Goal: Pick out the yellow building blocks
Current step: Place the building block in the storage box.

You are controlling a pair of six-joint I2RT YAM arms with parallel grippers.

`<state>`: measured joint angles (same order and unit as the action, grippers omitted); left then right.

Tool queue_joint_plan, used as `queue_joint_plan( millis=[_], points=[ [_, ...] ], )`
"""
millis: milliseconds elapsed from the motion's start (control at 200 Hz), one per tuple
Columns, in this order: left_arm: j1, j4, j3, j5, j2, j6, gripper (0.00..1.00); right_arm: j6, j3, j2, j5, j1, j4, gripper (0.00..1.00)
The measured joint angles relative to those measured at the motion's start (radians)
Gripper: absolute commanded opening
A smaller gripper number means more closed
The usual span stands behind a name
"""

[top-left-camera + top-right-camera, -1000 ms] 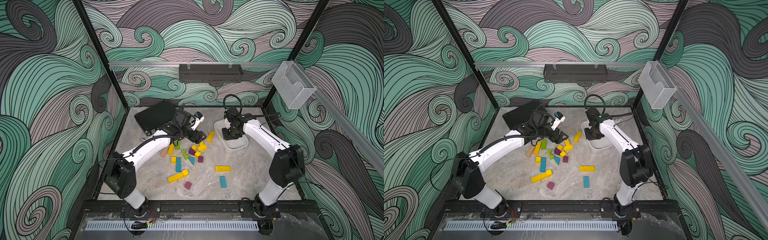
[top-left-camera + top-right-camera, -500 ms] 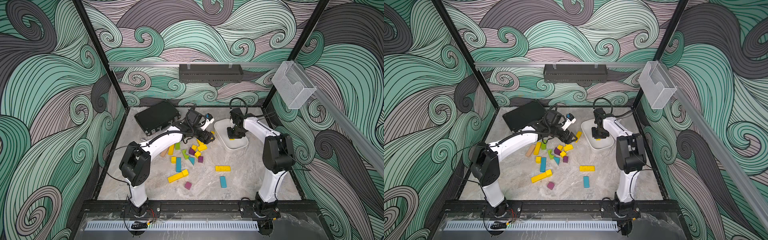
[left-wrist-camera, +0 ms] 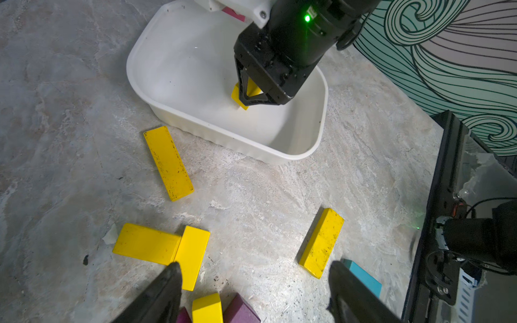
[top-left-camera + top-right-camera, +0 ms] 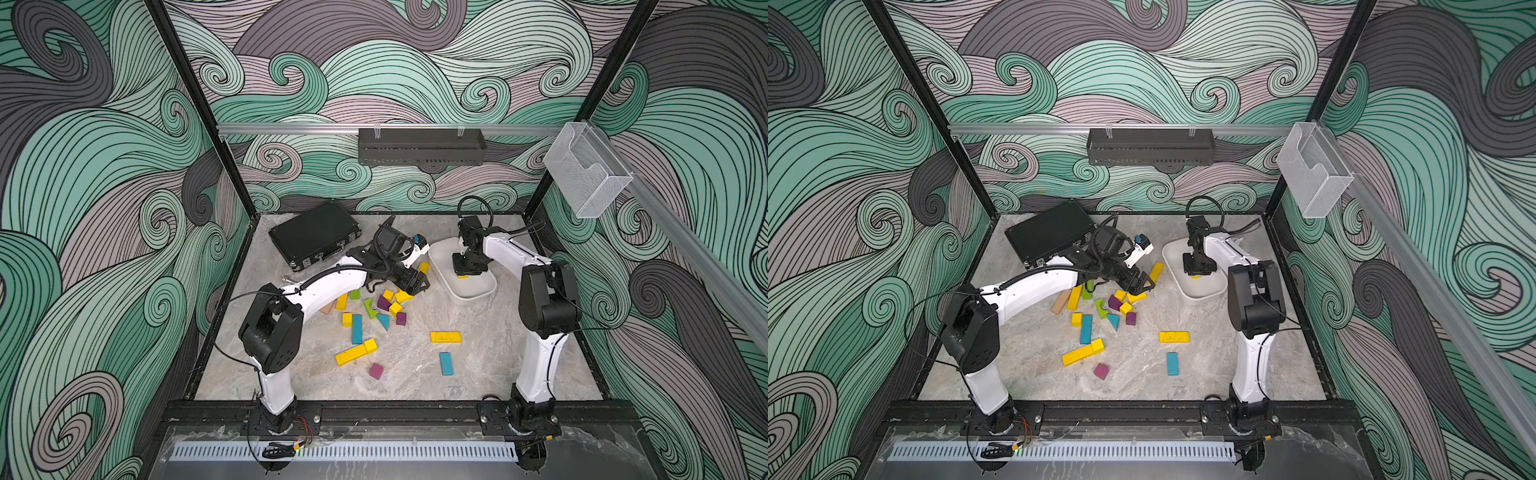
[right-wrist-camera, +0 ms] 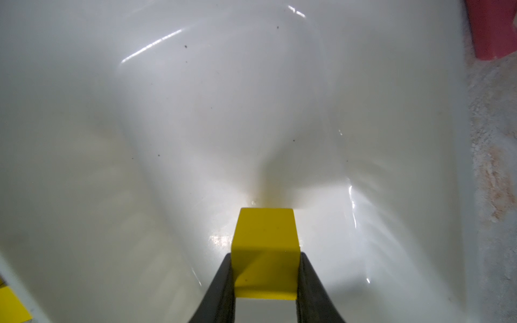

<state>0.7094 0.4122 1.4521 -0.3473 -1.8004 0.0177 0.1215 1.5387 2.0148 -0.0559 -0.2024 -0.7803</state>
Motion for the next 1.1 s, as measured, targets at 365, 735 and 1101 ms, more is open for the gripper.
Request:
queue_joint_plan(
  millis=[365,735,1101],
  points=[
    [0.029,0.014,-0.001,0.033,0.007,0.036,0.82,-0.006,0.0,0.002,-0.001,0.0,0.007,0.37],
    [0.04,0.021,-0.002,0.053,0.022,0.052,0.82,-0.01,0.0,0.002,-0.015,0.0,0.007,0.44],
    [0.04,0.021,-0.002,0.063,0.039,0.054,0.83,-0.005,0.0,-0.044,-0.014,0.0,-0.002,0.48]
  ],
)
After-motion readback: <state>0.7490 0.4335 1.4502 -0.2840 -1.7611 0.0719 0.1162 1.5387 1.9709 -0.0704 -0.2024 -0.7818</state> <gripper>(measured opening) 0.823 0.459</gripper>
